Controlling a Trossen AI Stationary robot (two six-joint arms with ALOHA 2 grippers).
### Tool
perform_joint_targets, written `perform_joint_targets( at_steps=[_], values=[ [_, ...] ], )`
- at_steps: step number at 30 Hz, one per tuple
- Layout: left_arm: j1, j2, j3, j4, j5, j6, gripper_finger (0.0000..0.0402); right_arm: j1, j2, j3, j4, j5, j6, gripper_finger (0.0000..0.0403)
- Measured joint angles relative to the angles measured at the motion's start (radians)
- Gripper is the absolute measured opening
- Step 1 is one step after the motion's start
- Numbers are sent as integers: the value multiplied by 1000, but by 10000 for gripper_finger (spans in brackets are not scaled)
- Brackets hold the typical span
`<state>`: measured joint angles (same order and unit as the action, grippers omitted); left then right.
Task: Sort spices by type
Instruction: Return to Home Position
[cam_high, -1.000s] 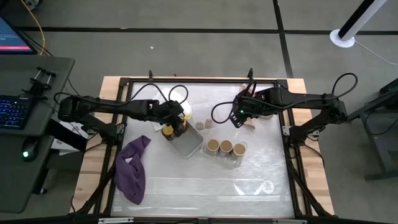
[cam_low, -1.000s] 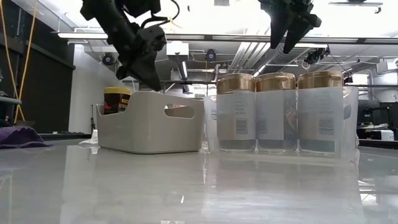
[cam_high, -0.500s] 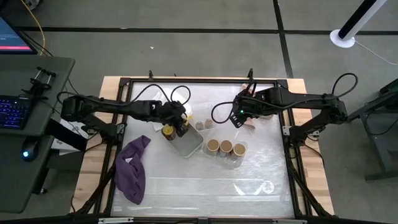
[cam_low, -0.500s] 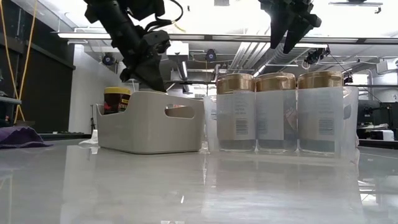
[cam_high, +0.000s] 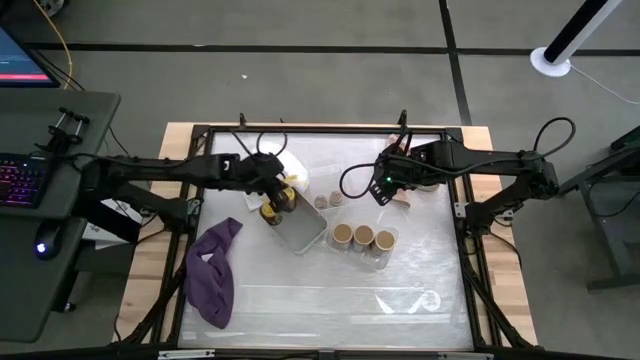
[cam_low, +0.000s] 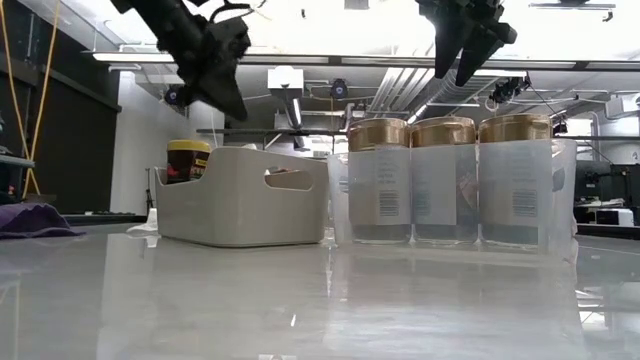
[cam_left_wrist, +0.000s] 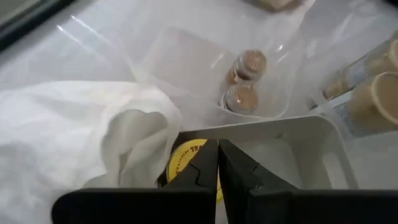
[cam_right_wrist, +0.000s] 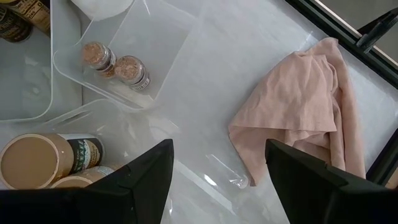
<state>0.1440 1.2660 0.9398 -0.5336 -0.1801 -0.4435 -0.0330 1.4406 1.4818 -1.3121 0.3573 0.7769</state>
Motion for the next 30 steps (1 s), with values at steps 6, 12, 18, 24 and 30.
perform_joint_targets(
  at_steps=[6, 12, 18, 24, 30],
  values=[
    [-24, -125, 2, -33, -11, -23, 0, 0, 0, 0, 7, 8, -34, 250],
    [-118, -247, -15, 31, -152, -52, 0, 0, 0, 0, 38, 26, -28, 250],
    [-191, -353, -293, 558, -203, -57, 0, -3, 0, 0, 96, 41, -85, 250],
    [-196, -416, -623, 1175, -107, -49, 0, -7, 0, 0, 81, -32, -217, 238],
    [-196, -599, -865, 1410, -110, -52, 0, -6, 0, 0, 50, -114, -236, 153]
  ],
)
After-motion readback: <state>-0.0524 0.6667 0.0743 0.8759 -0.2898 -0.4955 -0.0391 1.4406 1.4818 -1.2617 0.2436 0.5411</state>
